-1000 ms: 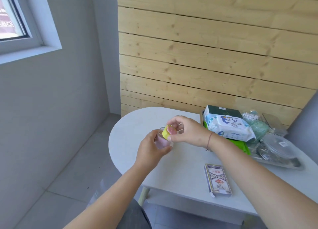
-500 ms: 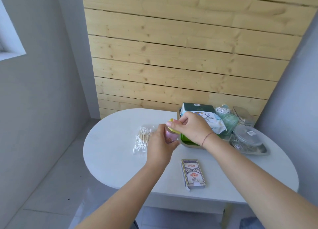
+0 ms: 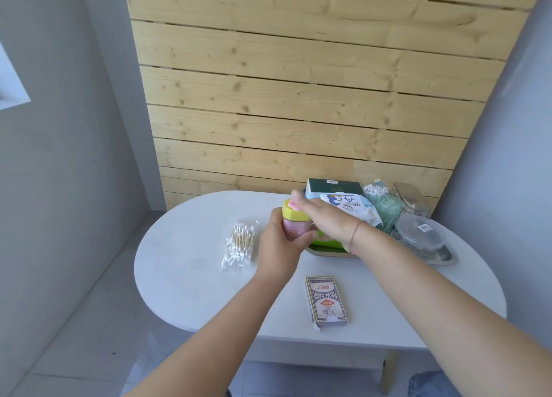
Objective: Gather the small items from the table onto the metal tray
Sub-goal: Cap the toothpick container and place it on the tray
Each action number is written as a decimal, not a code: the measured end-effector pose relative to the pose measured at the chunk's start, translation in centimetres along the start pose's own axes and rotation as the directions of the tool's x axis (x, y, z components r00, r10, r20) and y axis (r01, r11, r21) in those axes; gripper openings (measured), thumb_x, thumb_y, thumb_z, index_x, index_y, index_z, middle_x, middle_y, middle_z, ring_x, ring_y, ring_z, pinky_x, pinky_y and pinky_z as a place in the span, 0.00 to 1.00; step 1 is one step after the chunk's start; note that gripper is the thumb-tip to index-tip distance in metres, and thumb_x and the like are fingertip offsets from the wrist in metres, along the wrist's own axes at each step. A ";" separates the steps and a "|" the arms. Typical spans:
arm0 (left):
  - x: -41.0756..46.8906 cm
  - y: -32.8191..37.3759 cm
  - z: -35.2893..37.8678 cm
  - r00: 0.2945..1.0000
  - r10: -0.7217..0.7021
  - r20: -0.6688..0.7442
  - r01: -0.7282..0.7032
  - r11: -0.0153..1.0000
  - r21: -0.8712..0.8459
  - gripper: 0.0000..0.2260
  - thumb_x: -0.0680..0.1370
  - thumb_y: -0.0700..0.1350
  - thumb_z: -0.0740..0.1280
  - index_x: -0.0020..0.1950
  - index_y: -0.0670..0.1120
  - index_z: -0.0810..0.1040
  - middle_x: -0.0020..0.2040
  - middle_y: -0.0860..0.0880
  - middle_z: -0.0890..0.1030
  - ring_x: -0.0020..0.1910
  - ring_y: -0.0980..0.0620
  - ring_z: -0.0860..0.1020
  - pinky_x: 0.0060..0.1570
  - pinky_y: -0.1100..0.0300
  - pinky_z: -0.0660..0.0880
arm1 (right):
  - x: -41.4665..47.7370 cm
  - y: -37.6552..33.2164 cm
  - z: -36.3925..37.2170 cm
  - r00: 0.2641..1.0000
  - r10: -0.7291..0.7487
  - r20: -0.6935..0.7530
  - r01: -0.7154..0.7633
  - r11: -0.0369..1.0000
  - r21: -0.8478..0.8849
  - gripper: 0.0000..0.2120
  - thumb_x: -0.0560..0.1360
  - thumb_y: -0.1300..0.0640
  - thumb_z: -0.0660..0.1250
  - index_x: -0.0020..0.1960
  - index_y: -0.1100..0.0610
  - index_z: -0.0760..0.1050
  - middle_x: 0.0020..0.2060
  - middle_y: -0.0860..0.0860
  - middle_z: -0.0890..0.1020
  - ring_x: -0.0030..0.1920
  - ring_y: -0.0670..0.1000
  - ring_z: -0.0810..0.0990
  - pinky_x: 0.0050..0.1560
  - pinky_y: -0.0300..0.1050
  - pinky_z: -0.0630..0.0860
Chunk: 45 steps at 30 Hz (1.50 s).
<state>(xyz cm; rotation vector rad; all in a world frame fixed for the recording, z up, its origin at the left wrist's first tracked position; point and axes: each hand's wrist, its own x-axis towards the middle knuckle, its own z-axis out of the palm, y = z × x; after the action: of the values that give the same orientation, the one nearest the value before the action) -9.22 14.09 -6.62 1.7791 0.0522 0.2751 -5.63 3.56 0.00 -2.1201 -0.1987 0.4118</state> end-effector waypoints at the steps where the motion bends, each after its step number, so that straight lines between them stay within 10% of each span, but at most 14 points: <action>1: 0.1 0.3 -0.1 1.000 -0.011 0.025 0.012 0.999 -0.046 0.15 0.71 0.42 0.74 0.53 0.45 0.72 0.38 0.53 0.78 0.30 0.67 0.74 0.31 0.75 0.70 | -0.1 0.3 -0.1 0.992 0.089 0.087 -0.103 0.979 0.177 0.21 0.72 0.31 0.56 0.43 0.46 0.77 0.39 0.48 0.78 0.40 0.49 0.76 0.57 0.49 0.74; 4: 0.1 0.8 -0.3 0.991 -0.061 0.122 0.077 0.988 -0.132 0.18 0.71 0.42 0.74 0.57 0.46 0.72 0.50 0.44 0.82 0.41 0.59 0.77 0.37 0.72 0.73 | -0.1 1.4 -0.5 0.955 0.125 0.271 -0.238 0.867 0.439 0.22 0.70 0.33 0.63 0.48 0.50 0.78 0.39 0.52 0.78 0.30 0.48 0.77 0.52 0.50 0.79; 8: 1.0 1.2 -1.6 0.890 -0.270 0.368 0.353 0.918 -0.179 0.31 0.64 0.58 0.74 0.65 0.53 0.72 0.67 0.49 0.72 0.65 0.51 0.70 0.59 0.61 0.69 | 0.1 2.1 -1.2 0.980 0.142 0.142 -0.196 0.833 0.517 0.26 0.70 0.38 0.67 0.60 0.56 0.77 0.45 0.56 0.81 0.38 0.52 0.79 0.48 0.47 0.79; 12: 2.4 2.0 -2.3 0.740 -0.454 0.497 0.649 0.675 -0.351 0.26 0.72 0.66 0.64 0.56 0.47 0.80 0.56 0.40 0.80 0.54 0.43 0.79 0.62 0.50 0.76 | 0.3 2.7 -1.6 0.979 0.172 0.114 -0.205 0.861 0.466 0.27 0.69 0.37 0.67 0.62 0.52 0.75 0.51 0.57 0.81 0.47 0.54 0.81 0.49 0.44 0.75; 20: 2.9 2.1 -0.5 0.807 -0.444 0.389 0.582 0.707 -0.402 0.17 0.75 0.56 0.66 0.51 0.43 0.79 0.46 0.45 0.81 0.48 0.43 0.80 0.58 0.52 0.77 | 0.3 3.5 -1.5 0.985 0.167 0.040 -0.167 0.870 0.464 0.13 0.71 0.40 0.67 0.48 0.47 0.77 0.44 0.52 0.80 0.41 0.50 0.78 0.45 0.41 0.71; 28: 3.1 2.0 2.6 0.775 -0.493 0.394 0.623 0.698 -0.352 0.19 0.74 0.57 0.69 0.52 0.42 0.78 0.48 0.43 0.78 0.44 0.46 0.78 0.58 0.52 0.77 | -2.0 6.2 -3.9 0.992 0.044 0.121 -0.071 0.972 0.224 0.18 0.75 0.39 0.62 0.63 0.41 0.73 0.59 0.46 0.81 0.58 0.48 0.78 0.62 0.47 0.69; 38: 4.9 6.8 12.8 0.778 -0.465 0.423 0.586 0.780 -0.220 0.16 0.78 0.58 0.61 0.43 0.46 0.78 0.46 0.48 0.74 0.51 0.46 0.73 0.55 0.56 0.70 | -2.0 11.3 -12.7 0.876 -0.071 -0.478 0.011 0.992 -0.127 0.17 0.65 0.51 0.75 0.50 0.53 0.74 0.39 0.47 0.78 0.39 0.49 0.75 0.40 0.44 0.70; 45: 6.0 8.1 17.0 0.805 -0.407 0.432 0.512 0.844 -0.158 0.13 0.80 0.49 0.59 0.38 0.46 0.73 0.36 0.49 0.74 0.34 0.52 0.70 0.39 0.62 0.69 | 0.9 12.7 -16.8 0.888 -0.043 -0.458 -0.115 0.943 -0.311 0.16 0.68 0.49 0.72 0.50 0.54 0.72 0.49 0.54 0.82 0.48 0.56 0.79 0.47 0.48 0.73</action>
<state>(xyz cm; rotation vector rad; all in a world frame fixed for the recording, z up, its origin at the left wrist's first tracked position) -0.65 -2.92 -1.25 1.4619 0.1617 -0.4127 1.17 -16.27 -2.31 -2.4886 0.0552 -0.1272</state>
